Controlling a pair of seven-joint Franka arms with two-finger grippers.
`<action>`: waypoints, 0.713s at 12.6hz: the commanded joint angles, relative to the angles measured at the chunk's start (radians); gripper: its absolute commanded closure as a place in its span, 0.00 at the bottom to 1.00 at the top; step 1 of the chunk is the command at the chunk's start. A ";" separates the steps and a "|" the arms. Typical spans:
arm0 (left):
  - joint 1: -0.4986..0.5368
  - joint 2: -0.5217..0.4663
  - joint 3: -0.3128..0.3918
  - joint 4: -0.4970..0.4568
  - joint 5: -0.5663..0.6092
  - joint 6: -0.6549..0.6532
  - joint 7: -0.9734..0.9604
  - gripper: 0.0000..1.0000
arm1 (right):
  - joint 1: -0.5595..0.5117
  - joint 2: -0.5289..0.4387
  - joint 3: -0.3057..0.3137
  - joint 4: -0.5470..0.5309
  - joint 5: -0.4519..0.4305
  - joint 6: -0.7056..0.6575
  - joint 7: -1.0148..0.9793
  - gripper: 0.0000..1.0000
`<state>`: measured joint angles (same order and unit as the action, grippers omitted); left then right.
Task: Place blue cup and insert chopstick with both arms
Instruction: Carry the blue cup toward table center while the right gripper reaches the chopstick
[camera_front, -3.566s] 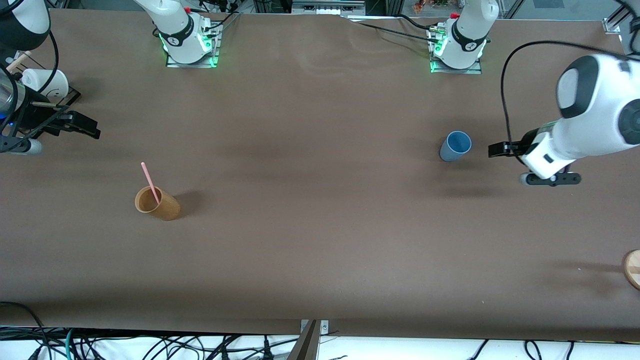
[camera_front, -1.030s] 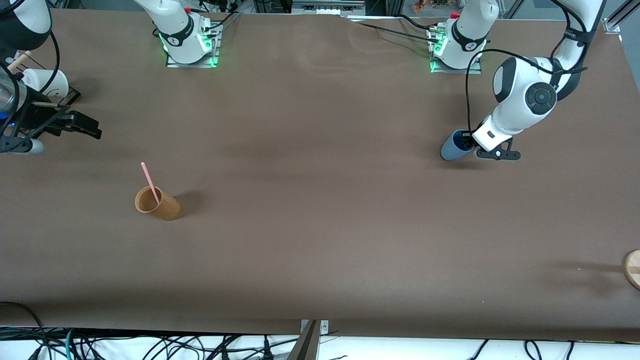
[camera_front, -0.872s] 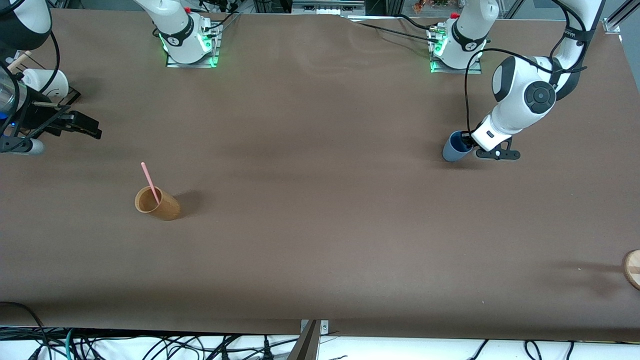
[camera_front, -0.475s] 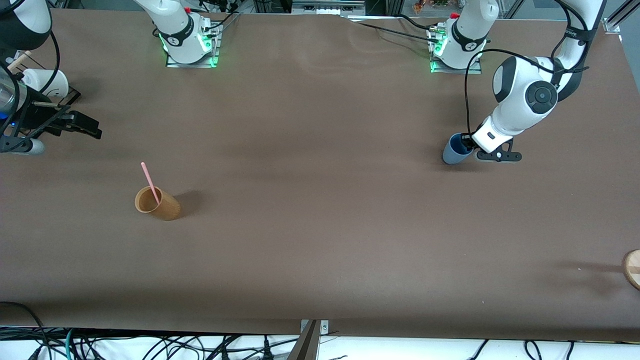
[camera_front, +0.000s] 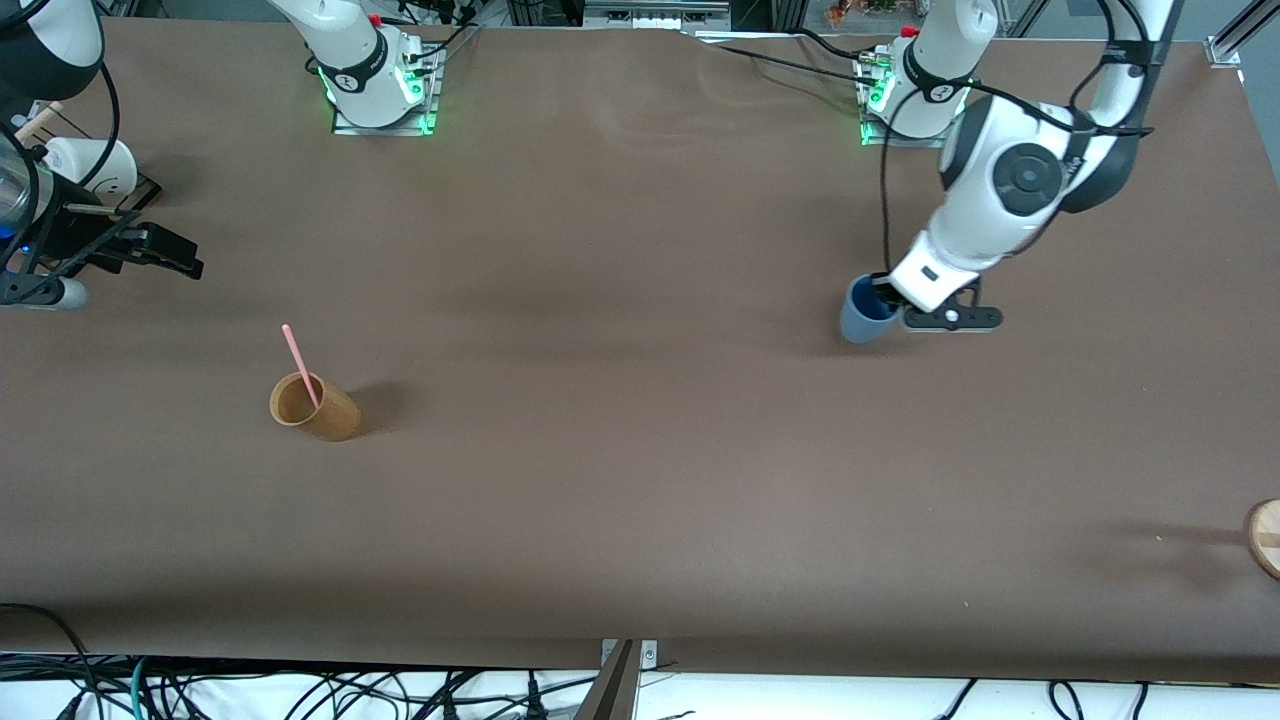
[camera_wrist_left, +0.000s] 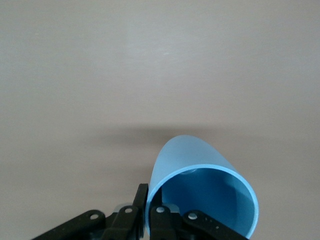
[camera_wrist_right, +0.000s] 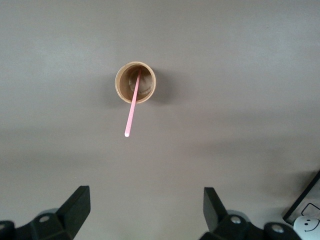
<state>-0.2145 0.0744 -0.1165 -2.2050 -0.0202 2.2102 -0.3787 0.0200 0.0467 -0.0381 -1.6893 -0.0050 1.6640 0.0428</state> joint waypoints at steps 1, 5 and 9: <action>-0.107 0.122 -0.002 0.206 0.005 -0.105 -0.178 1.00 | 0.046 0.024 0.010 -0.004 -0.024 0.028 0.006 0.00; -0.268 0.295 0.000 0.465 -0.033 -0.152 -0.313 1.00 | 0.135 0.113 0.012 0.000 -0.118 0.100 -0.004 0.00; -0.373 0.473 0.000 0.701 -0.040 -0.152 -0.386 1.00 | 0.146 0.163 0.012 -0.050 -0.087 0.207 -0.004 0.00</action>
<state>-0.5457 0.4379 -0.1300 -1.6609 -0.0433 2.1010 -0.7273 0.1706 0.2154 -0.0257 -1.6964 -0.1012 1.8084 0.0416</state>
